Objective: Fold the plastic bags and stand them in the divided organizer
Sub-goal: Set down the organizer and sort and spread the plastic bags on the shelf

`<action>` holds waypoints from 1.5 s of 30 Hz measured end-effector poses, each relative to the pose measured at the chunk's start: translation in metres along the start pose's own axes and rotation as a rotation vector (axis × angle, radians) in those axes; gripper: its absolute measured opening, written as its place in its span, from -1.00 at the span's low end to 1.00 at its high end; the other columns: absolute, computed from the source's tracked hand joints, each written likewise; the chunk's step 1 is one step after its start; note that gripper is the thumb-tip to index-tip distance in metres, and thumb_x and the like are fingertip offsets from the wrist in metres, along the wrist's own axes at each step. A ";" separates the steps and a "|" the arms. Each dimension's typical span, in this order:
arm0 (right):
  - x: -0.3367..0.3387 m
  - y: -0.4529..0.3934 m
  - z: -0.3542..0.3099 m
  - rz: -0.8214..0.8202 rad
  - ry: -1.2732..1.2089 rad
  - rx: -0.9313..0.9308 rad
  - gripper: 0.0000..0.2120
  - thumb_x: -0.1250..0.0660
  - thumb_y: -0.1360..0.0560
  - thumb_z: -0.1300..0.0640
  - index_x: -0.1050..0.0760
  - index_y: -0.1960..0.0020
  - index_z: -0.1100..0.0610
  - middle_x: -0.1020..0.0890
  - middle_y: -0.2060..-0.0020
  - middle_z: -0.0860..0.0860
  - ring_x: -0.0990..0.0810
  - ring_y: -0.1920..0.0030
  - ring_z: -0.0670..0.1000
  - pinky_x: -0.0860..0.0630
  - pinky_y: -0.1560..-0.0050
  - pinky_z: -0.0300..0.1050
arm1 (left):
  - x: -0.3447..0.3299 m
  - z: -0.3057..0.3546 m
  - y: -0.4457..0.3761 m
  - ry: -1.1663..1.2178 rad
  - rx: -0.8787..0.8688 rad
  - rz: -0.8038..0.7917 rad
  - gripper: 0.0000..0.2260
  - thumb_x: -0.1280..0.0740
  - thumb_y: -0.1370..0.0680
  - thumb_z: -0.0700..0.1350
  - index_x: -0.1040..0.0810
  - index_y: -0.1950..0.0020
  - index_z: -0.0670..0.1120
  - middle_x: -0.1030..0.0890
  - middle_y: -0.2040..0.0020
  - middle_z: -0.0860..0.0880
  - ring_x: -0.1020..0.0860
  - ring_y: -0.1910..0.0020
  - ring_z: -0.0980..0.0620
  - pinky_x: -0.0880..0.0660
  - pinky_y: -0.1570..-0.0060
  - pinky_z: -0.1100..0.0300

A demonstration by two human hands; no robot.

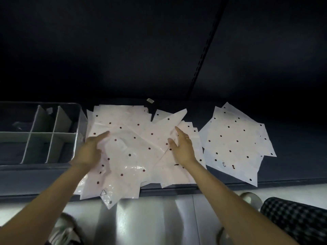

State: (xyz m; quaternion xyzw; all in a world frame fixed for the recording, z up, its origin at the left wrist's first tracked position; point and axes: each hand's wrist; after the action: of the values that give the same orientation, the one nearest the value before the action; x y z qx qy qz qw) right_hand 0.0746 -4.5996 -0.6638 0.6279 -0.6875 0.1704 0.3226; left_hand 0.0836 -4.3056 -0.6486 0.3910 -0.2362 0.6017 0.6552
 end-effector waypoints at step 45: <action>0.087 0.003 0.073 0.165 0.354 0.181 -0.51 -0.17 -0.60 0.11 -0.14 -0.49 0.05 -0.20 -0.45 -0.01 -0.45 -0.22 0.00 -0.46 -0.14 -0.12 | -0.114 0.104 0.038 -0.429 -0.658 -0.352 -0.62 0.04 -0.66 0.03 -0.29 -0.45 -0.01 -0.09 -0.55 0.00 0.05 -0.54 0.04 0.21 -0.47 0.17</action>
State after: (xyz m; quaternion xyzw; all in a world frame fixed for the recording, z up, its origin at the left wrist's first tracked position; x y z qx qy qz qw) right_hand 0.0543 -4.7118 -0.6596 0.5564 -0.6511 0.3647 0.3654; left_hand 0.0443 -4.4589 -0.6679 0.3120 -0.4760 0.2783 0.7737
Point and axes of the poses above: each hand's wrist, its own y-axis away from the middle knuckle, its own x-axis out of the back of the hand, z = x × y
